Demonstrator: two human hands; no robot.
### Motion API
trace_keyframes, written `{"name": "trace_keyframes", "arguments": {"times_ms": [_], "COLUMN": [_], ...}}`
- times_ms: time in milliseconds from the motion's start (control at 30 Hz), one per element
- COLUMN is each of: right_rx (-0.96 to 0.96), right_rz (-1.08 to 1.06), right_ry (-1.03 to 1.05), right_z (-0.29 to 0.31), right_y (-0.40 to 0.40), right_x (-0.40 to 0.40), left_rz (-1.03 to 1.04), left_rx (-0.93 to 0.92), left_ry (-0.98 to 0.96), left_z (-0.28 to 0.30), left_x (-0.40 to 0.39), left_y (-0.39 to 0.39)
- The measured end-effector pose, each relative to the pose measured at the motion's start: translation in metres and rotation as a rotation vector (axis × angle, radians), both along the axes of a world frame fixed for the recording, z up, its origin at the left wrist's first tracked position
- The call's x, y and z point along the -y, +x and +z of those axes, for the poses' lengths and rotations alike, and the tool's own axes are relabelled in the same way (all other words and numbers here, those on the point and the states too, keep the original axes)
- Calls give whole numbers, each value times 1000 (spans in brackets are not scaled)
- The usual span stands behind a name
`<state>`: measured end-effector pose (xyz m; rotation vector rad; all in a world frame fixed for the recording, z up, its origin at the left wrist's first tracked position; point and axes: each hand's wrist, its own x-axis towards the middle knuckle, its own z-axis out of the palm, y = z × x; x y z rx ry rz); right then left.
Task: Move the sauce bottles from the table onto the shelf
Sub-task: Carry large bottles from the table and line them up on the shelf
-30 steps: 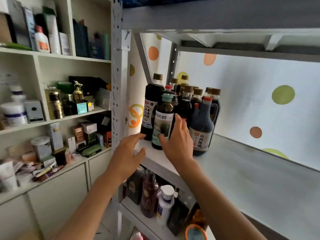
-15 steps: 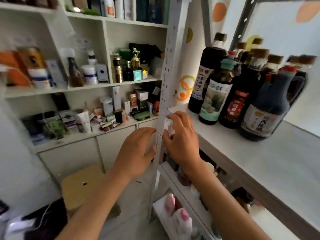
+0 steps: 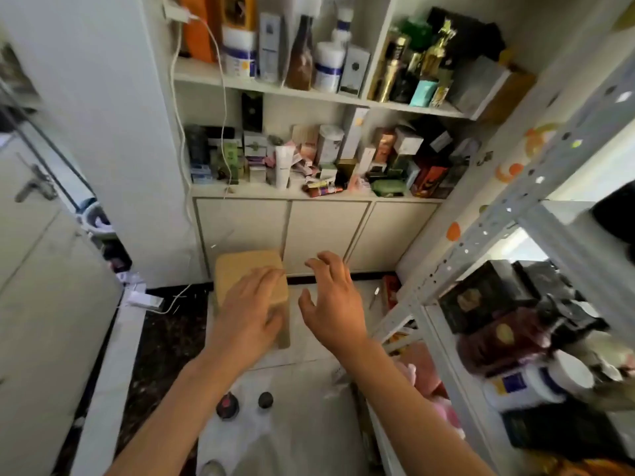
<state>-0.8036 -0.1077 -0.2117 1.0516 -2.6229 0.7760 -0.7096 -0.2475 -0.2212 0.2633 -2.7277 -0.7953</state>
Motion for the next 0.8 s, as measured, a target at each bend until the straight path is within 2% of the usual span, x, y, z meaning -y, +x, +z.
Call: {"name": "trace_keyframes", "arguments": {"times_ms": [233,400,567,667,800], "right_rx": [236,395,679,804,961], "right_rz": [79,39,-51,-117,-193], "right_ry": [208,317,400,390,376], "right_z": [-75,-131,-196,-248,-355], "right_y": [27,38,41,34,28], "right_x": [78,105,108,108,105], "left_rz": [82,136,301,369,504], "left_rx": [213,367,602,728,928], "left_ry": [39,99,440,490,535], "left_z": [-72,-134,-212,-270,-356], "left_x": [85,116,124,132,126], "left_y": [35,38,37,40,49]}}
